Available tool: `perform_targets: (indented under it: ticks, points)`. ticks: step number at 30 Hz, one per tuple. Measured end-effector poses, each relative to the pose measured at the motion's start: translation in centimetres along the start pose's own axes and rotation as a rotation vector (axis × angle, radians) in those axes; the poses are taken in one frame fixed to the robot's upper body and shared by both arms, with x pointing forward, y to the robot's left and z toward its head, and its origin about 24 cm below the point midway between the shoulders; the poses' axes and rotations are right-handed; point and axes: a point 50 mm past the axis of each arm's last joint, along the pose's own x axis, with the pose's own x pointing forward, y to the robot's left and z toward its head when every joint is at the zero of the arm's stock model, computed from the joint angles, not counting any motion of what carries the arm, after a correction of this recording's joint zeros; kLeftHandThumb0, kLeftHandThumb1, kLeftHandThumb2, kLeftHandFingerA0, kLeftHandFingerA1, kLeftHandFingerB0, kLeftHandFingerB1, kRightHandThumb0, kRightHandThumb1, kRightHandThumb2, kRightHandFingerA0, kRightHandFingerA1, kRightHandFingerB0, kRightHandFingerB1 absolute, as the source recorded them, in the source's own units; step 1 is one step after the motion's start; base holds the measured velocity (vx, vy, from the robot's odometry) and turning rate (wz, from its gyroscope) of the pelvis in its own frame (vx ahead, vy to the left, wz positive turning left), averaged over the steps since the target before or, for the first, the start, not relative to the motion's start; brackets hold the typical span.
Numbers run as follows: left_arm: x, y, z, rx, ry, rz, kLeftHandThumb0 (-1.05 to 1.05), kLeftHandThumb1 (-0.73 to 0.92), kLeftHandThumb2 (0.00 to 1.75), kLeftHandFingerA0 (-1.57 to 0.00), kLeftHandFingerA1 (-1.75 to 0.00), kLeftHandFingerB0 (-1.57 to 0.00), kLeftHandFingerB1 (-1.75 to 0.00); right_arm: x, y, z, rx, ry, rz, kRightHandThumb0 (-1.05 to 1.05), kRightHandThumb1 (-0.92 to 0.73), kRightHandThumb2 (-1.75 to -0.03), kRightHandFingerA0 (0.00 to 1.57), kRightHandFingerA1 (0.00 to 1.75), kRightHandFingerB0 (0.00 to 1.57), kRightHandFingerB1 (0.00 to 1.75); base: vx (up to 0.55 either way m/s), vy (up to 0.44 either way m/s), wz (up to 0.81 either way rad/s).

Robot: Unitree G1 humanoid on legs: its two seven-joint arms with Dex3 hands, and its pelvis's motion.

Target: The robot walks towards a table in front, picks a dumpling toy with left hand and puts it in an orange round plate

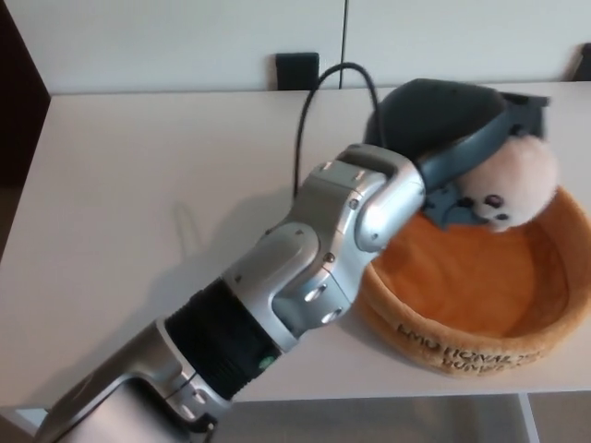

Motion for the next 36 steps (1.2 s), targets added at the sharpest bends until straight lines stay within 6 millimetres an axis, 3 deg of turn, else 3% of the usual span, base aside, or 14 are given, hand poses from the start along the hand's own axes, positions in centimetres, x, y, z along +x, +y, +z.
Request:
perform_targets:
  ticks: [1,3,4,5,6,7,8,9,10,19,20,21,22,36]
  points:
    - [0.0,-0.1,-0.3,0.004,0.012,-0.004,-0.22,0.69,0.60,-0.72,-1.61,-0.69,-1.11,0.0,0.0,0.0,0.001,0.002,0.001,-0.09,-0.58,-0.56,0.64,0.52,0.46,0.42,0.00,0.000,0.00]
    - [0.1,-0.3,-0.7,0.011,0.024,-0.012,-0.22,0.69,0.60,-0.72,-1.61,-0.69,-1.11,0.0,0.0,0.1,0.002,0.000,-0.001,-0.09,-0.58,-0.56,0.64,0.52,0.46,0.42,0.00,0.000,0.00]
    - [0.1,-0.4,-0.8,0.013,0.026,-0.016,-0.30,0.64,0.59,-0.82,-1.13,-0.53,-0.36,0.0,-0.1,0.1,0.002,-0.002,-0.001,-0.09,-0.58,-0.56,0.64,0.52,0.45,0.42,0.00,0.000,0.00]
    - [0.0,-0.8,-0.9,0.017,0.031,-0.028,-0.30,0.64,0.59,-0.82,-1.13,-0.53,-0.36,0.0,-0.1,0.1,0.002,-0.003,-0.002,-0.09,-0.58,-0.56,0.64,0.52,0.45,0.42,0.00,0.000,0.00]
    - [-0.1,-1.0,-0.9,0.021,0.031,-0.040,-0.45,0.57,0.59,-0.52,-0.51,-0.20,-0.31,0.1,-0.1,0.2,0.002,-0.004,-0.001,-0.10,-0.58,-0.56,0.63,0.52,0.45,0.41,0.00,0.000,0.00]
    - [-0.2,-1.4,-1.0,0.027,0.030,-0.059,-0.45,0.57,0.59,-0.52,-0.51,-0.20,-0.31,0.1,-0.1,0.2,0.002,-0.004,-0.001,-0.10,-0.58,-0.56,0.63,0.52,0.45,0.41,0.00,0.000,0.00]
    - [-0.2,-1.6,-0.9,0.030,0.030,-0.070,-0.62,0.51,0.55,-0.09,-0.30,-0.01,-0.29,0.1,-0.1,0.2,0.001,-0.004,-0.001,-0.10,-0.58,-0.56,0.63,0.52,0.45,0.41,0.00,0.000,0.00]
    - [-0.3,-1.8,-0.9,0.035,0.030,-0.088,-0.62,0.51,0.55,-0.09,-0.30,-0.01,-0.29,0.1,-0.1,0.3,0.000,-0.004,0.000,-0.10,-0.58,-0.56,0.63,0.52,0.45,0.41,0.00,0.000,0.00]
    - [-0.3,-2.1,-0.8,0.042,0.035,-0.123,-0.78,0.47,0.84,0.00,-0.03,0.00,-0.07,0.1,-0.1,0.3,-0.001,-0.005,0.000,-0.09,-0.59,-0.56,0.64,0.52,0.45,0.41,0.00,0.000,0.00]
    - [-0.5,-3.1,-1.0,0.048,0.100,-0.272,-0.84,0.47,0.92,0.00,0.00,0.00,-0.03,0.2,-0.3,0.5,-0.001,-0.005,-0.002,-0.09,-0.58,-0.56,0.64,0.51,0.46,0.41,0.00,0.000,0.00]
    - [-0.5,-3.1,-1.1,0.046,0.112,-0.293,-1.00,0.59,0.58,0.00,0.00,0.00,-0.03,0.2,-0.3,0.6,0.000,-0.006,-0.003,-0.11,-0.58,-0.56,0.65,0.50,0.46,0.41,0.00,0.000,0.00]
    - [-0.6,-3.1,-1.2,0.046,0.123,-0.312,-1.00,0.59,0.58,0.00,0.00,0.00,-0.03,0.3,-0.3,0.6,0.000,-0.007,-0.004,-0.11,-0.58,-0.56,0.65,0.50,0.46,0.41,0.00,0.000,0.00]
    - [-0.6,-3.1,-1.3,0.045,0.127,-0.320,-0.92,0.48,0.95,0.00,0.00,0.00,-0.04,0.3,-0.3,0.7,0.000,-0.008,-0.004,-0.11,-0.58,-0.56,0.65,0.51,0.46,0.41,0.00,0.000,0.00]
    - [-1.5,-3.1,-2.2,0.041,0.216,-0.493,-1.05,0.75,1.20,0.00,-0.04,0.00,-0.04,0.3,-0.3,0.7,-0.003,-0.007,-0.003,-0.09,-0.57,-0.56,0.65,0.51,0.46,0.41,0.00,0.000,0.00]
